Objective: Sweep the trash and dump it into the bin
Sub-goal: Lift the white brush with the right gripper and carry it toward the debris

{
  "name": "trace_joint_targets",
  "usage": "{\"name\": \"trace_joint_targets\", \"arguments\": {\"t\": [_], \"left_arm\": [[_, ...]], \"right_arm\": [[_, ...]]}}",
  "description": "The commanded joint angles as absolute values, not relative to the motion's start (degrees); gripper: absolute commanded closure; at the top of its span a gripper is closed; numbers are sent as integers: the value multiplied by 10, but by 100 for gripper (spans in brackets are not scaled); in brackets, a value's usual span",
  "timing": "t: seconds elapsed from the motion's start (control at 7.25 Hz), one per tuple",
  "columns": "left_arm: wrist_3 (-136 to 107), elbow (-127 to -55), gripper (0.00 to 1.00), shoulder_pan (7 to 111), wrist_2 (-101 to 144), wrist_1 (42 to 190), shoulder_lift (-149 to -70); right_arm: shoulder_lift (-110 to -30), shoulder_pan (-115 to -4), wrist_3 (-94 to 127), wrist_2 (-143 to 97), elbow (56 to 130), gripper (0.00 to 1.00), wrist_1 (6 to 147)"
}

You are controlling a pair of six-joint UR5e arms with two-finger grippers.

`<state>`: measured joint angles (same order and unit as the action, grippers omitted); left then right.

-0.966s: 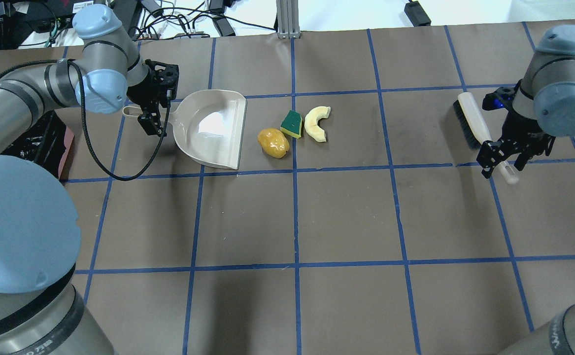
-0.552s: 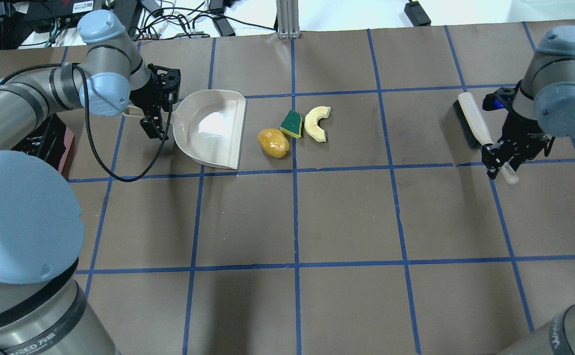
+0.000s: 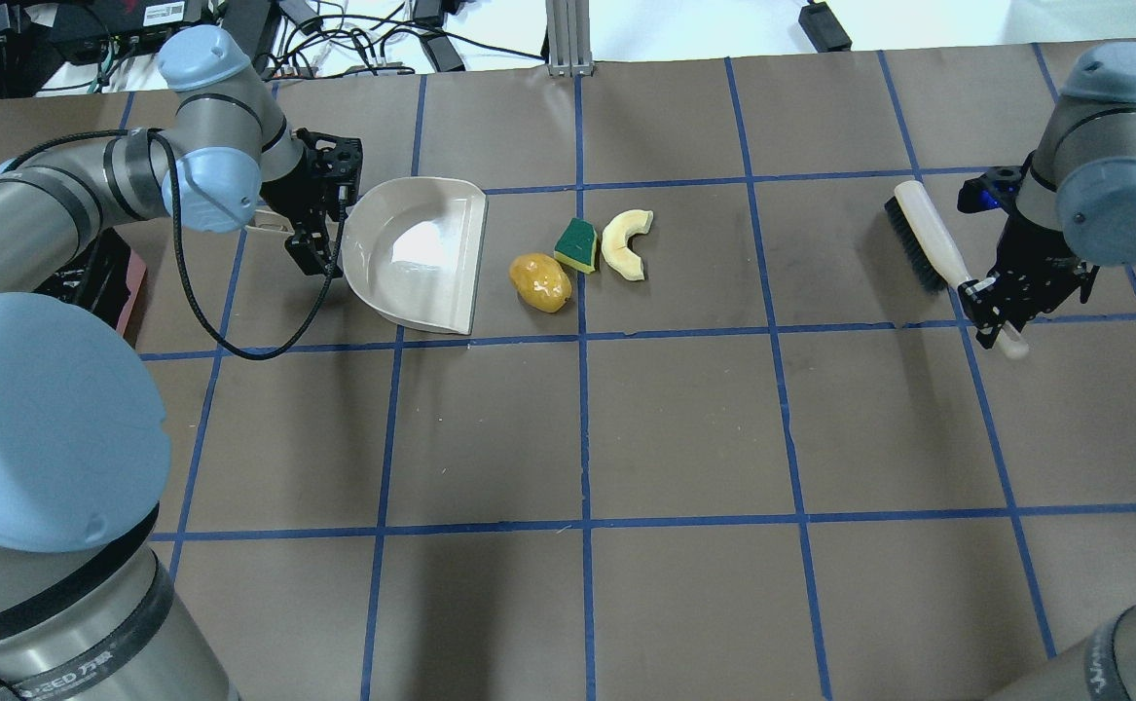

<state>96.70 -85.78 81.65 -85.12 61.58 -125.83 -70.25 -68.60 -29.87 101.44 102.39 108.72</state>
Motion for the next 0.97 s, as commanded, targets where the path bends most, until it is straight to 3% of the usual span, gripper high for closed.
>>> {"name": "trace_joint_targets", "arguments": {"t": [0.0,0.28,0.69,0.83], "left_arm": [[973,-858,35,817,-845,614,-1259],[974,-858,41,817,-850,614,-1259],[969,-858,85,817,-853,616,-1259],[968,-858,92,817,-852,615,-1260]], "right_arm": [[-725,-714,-250,1043,1012,89,1050],[-742,-789,-127,1059,1001,89,1009],[-734,-897,55,1064,987,89,991],[-721,-918,83,1049,981,89,990]]}}
